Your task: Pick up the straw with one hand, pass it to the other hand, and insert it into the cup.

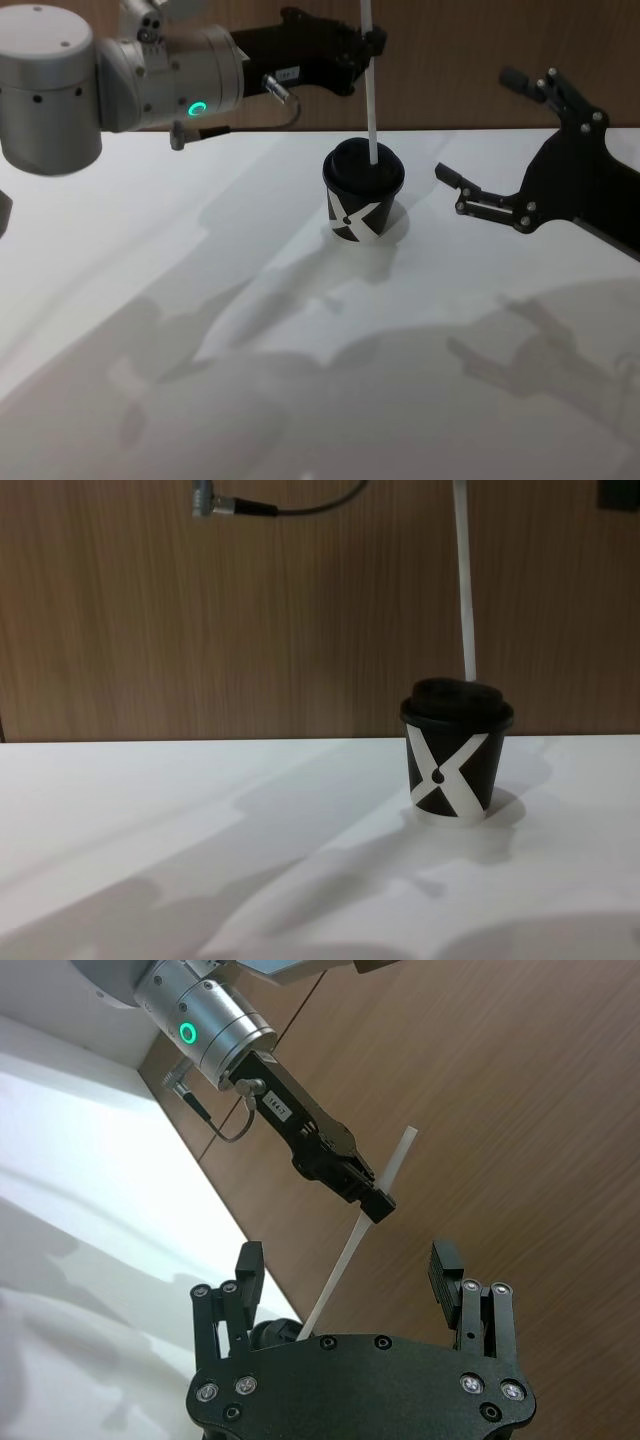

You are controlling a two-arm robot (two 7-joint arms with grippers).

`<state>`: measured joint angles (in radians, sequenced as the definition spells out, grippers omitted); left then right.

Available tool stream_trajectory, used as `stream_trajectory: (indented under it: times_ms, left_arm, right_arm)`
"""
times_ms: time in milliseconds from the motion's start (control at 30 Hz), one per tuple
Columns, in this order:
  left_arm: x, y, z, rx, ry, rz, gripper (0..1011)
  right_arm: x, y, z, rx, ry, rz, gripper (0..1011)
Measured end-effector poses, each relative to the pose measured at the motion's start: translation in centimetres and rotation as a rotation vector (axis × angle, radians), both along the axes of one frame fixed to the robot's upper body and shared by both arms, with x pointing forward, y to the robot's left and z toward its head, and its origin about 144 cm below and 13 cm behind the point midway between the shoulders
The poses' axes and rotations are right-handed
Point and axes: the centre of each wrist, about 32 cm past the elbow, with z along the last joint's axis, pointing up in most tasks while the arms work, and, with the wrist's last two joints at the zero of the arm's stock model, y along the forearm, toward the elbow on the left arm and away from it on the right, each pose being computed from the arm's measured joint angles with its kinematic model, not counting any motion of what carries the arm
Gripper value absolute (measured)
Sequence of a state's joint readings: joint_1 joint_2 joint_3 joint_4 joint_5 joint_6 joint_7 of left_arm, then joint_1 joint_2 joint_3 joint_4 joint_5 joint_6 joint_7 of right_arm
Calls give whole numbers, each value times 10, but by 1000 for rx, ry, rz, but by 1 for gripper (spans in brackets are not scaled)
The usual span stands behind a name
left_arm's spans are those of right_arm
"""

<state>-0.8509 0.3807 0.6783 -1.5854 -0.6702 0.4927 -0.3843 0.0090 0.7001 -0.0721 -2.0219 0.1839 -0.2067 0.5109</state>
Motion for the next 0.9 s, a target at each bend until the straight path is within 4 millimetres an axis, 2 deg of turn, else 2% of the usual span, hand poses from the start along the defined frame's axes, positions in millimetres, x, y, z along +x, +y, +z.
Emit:
stream_trajectory:
  times_ms: [900]
  left_arm:
    - [7, -6, -3, 7, 11, 0, 13]
  right_arm:
    - [0, 0, 0, 0, 0, 0, 1001]
